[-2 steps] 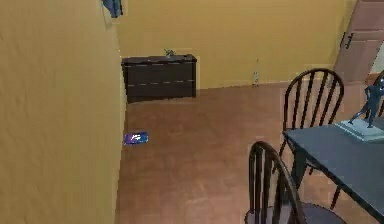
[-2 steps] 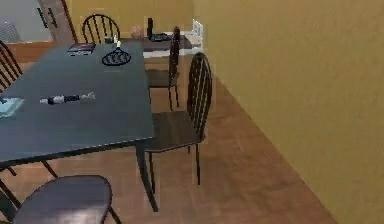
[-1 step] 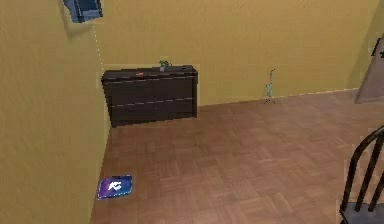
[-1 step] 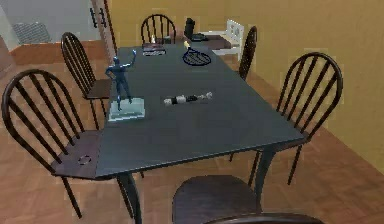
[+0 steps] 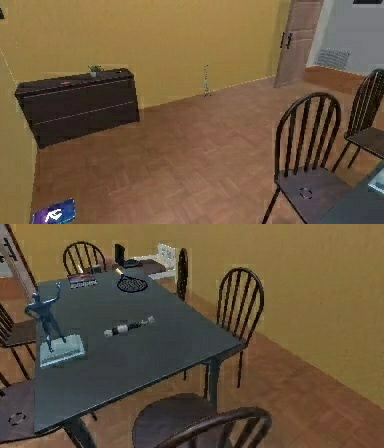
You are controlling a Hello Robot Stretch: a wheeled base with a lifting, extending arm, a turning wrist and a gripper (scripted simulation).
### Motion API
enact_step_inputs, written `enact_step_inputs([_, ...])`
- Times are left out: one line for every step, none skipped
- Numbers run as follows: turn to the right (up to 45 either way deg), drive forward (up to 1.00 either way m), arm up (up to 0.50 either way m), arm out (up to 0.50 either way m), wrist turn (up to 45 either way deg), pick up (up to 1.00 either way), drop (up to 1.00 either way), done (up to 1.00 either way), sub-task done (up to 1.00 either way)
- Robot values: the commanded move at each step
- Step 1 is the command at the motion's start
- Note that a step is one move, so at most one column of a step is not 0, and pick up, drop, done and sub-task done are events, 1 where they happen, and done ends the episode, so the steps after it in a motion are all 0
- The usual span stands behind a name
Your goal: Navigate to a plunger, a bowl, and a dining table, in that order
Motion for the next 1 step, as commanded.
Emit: enact_step_inputs([0.0,1.00,0.00,0.00,0.0,0.00,0.00,0.00,0.00])
